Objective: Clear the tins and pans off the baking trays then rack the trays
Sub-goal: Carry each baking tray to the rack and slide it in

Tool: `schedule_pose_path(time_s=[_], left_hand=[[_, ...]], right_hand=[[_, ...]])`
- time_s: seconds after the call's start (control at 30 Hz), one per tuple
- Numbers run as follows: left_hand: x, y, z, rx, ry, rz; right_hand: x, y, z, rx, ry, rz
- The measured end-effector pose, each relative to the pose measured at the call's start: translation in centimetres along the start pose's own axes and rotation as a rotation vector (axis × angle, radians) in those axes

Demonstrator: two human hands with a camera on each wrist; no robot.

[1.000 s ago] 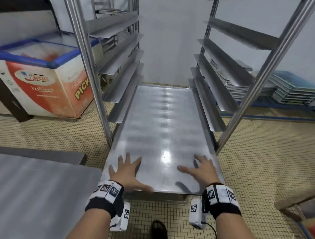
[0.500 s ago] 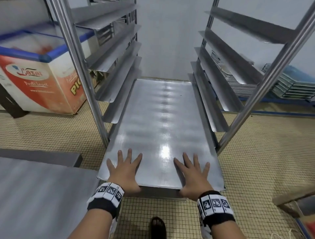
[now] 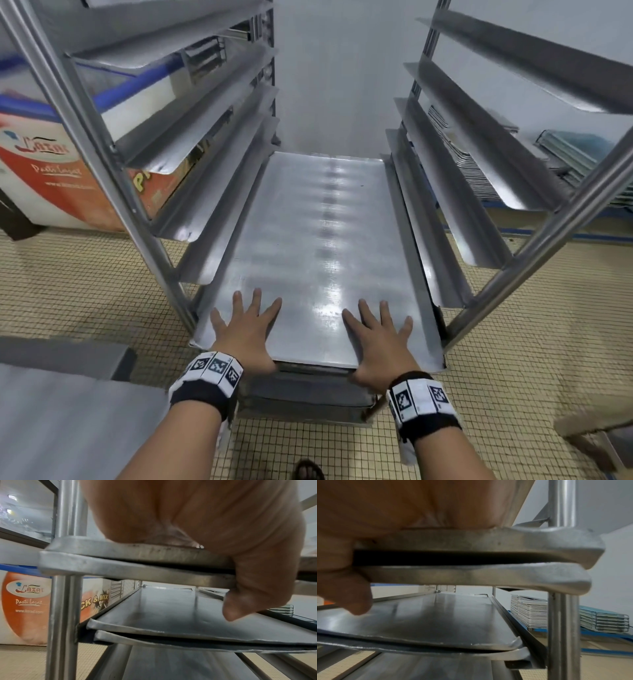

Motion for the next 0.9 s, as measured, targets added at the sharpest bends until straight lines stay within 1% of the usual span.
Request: schedule_pose_path(time_s=[0.2, 0.3, 0.53, 0.67, 0.73, 0.9], left_hand=[[3.2, 0.2, 1.4, 0.008, -0.014, 0.007], [4.5, 0.2, 2.2, -0.004, 0.01, 0.013], [6.3, 0.4, 3.6, -0.01, 0.008, 0.019], [5.9, 0.4, 4.1, 0.022, -0.025, 0.015], [5.1, 0.3, 4.0, 0.057, -0.07, 0.013], [0.9, 0.8, 2.3, 0.096, -0.183, -0.037]], right_hand=[[3.2, -0.9, 1.6, 0.007, -0.005, 0.02], [4.8, -1.3, 2.1, 0.008, -0.012, 0.031], [7.0, -1.5, 3.1, 0.021, -0.016, 0.036], [7.2, -1.5, 3.6, -0.004, -0.028, 0.013], [7.1, -1.2, 3.8, -0.026, -0.044, -0.007], [5.5, 0.4, 3.0, -0.057, -0.114, -0.076]])
Point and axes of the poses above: each hand's wrist, its own x-axis towards the middle knuckle, its own z-axis out of the back of the hand, y = z × x, the point moved 9 cm from there along x, towards the middle knuckle, and after that the axes turned 5 degrees about y, right-handed, at the moved point
